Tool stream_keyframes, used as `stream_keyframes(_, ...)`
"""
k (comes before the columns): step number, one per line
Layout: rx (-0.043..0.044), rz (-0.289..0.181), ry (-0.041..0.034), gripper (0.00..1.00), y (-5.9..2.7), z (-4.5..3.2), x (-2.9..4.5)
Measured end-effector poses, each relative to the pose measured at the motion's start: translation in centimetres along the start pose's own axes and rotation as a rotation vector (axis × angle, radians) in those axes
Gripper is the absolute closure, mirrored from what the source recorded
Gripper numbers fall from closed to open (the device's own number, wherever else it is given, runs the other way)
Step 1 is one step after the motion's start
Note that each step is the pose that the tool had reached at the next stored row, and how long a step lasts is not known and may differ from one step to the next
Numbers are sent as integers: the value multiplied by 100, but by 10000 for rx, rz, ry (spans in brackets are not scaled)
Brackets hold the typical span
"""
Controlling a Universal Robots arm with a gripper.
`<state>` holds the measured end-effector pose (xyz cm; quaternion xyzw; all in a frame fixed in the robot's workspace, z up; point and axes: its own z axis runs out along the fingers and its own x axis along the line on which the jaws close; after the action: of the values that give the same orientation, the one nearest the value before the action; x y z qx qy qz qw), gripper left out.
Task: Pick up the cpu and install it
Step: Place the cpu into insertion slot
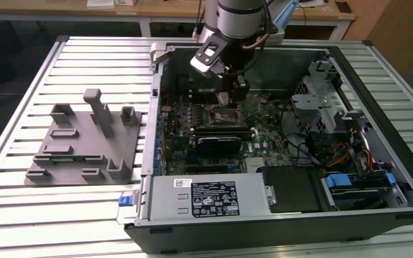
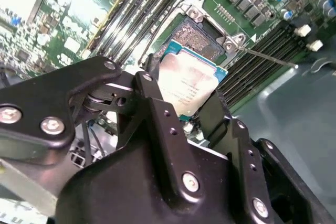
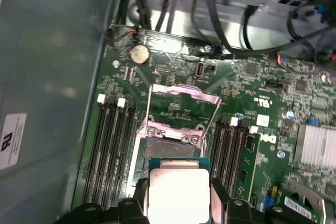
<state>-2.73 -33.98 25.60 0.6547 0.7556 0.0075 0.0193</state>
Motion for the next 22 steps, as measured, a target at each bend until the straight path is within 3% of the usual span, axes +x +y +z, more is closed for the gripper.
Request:
stream_keyframes(7, 21, 1058, -41, 46, 0, 6, 0)
stream_keyframes(12, 19, 1088, -34, 46, -1, 9, 0)
stream_keyframes(14, 13, 1090, 28, 46, -1, 22, 0)
stream_keyframes(18, -9, 1097, 222, 46, -3, 59, -5)
stream_keyframes(22, -48, 1100, 286, 46, -7, 101, -17)
